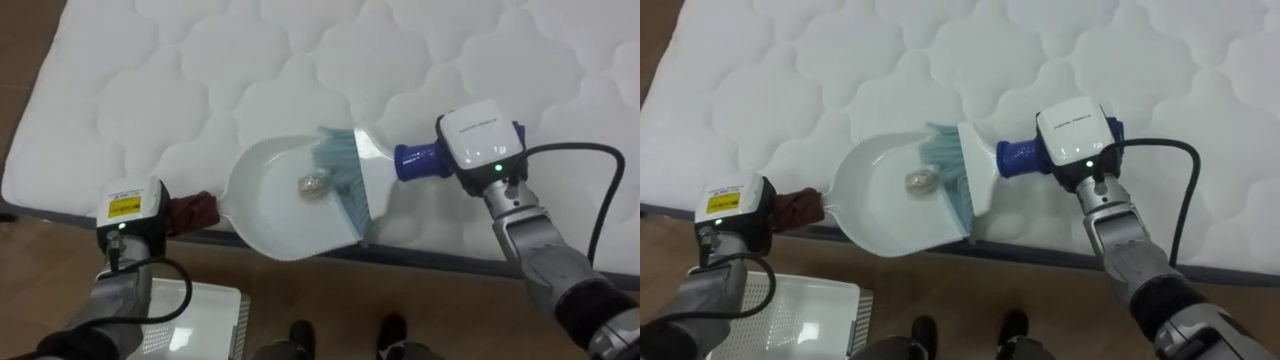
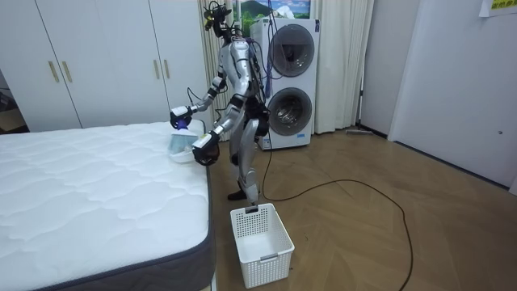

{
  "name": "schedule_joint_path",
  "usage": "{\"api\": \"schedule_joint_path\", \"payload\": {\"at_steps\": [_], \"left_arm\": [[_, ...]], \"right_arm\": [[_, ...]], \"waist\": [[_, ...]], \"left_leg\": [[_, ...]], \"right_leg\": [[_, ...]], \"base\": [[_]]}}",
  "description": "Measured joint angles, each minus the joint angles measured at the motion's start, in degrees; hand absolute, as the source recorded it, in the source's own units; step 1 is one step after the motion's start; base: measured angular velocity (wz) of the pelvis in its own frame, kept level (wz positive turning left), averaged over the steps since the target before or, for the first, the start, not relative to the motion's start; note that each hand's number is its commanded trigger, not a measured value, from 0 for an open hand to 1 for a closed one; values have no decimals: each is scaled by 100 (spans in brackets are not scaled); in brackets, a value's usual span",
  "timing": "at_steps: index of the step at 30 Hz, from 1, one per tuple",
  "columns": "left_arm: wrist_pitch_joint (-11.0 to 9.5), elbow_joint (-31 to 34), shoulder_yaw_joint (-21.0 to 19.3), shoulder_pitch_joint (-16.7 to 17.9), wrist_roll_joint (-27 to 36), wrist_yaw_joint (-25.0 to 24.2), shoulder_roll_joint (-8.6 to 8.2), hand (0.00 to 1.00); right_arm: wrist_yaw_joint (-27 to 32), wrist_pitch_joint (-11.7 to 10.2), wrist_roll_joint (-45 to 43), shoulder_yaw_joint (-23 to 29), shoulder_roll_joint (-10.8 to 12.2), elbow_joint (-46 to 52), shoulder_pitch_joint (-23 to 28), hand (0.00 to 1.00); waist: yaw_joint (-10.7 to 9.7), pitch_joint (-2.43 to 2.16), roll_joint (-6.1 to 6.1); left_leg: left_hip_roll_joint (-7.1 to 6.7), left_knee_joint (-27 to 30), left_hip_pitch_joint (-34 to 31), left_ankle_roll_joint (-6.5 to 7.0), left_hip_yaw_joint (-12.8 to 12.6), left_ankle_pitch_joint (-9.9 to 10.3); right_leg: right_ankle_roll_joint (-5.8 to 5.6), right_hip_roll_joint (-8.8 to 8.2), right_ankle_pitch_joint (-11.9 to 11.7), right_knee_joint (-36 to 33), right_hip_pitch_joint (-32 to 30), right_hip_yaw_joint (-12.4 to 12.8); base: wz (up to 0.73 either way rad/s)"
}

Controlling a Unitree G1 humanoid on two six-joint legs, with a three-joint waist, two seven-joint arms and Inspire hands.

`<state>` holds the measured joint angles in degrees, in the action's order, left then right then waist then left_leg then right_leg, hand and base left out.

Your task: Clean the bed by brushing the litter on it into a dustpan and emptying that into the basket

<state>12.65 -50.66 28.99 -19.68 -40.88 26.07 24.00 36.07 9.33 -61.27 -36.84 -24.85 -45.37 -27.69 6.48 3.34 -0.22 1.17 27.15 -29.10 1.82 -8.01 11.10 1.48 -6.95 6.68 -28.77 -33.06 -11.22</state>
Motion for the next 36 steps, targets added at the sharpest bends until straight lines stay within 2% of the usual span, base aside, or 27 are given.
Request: {"api": "schedule_joint_path", "payload": {"at_steps": [12, 19, 30, 34, 36], "left_arm": [[2, 3, -2, 2, -8, 0, 7, 100], [-22, 7, 24, 4, -16, -10, -42, 100], [-37, 15, 23, 5, -53, -11, -59, 100], [-78, 13, 8, 6, -130, -13, -56, 100], [-179, 6, -137, 39, -261, -18, -49, 100]], "right_arm": [[1, 3, -258, -26, 52, 764, 211, 100], [13, -107, -92, -26, 269, 934, 285, 100], [0, -221, 577, 6, 175, 721, 590, 100], [1, -367, 611, 215, 155, 568, 635, 100], [3, -441, 610, 440, 147, 465, 681, 100]], "waist": [[6, 1, -4], [21, -9, -20], [-16, -11, -22], [-78, -37, -64], [-120, -42, -75]], "left_leg": [[-2, 11, -41, -1, 21, 1], [-6, 21, -28, -1, 37, 1], [-6, 25, -2, 0, 25, 0], [-9, 18, 101, 0, 27, 1], [-7, 2, 196, 0, 37, 1]], "right_leg": [[-4, 3, 3, 17, -9, -3], [-5, -4, 1, 9, 9, -18], [-6, -1, 1, -5, 32, 4], [-13, -8, 9, -34, 118, 19], [-25, -7, 33, -22, 235, 26]], "base": [[1], [0], [0], [0], [0]]}}
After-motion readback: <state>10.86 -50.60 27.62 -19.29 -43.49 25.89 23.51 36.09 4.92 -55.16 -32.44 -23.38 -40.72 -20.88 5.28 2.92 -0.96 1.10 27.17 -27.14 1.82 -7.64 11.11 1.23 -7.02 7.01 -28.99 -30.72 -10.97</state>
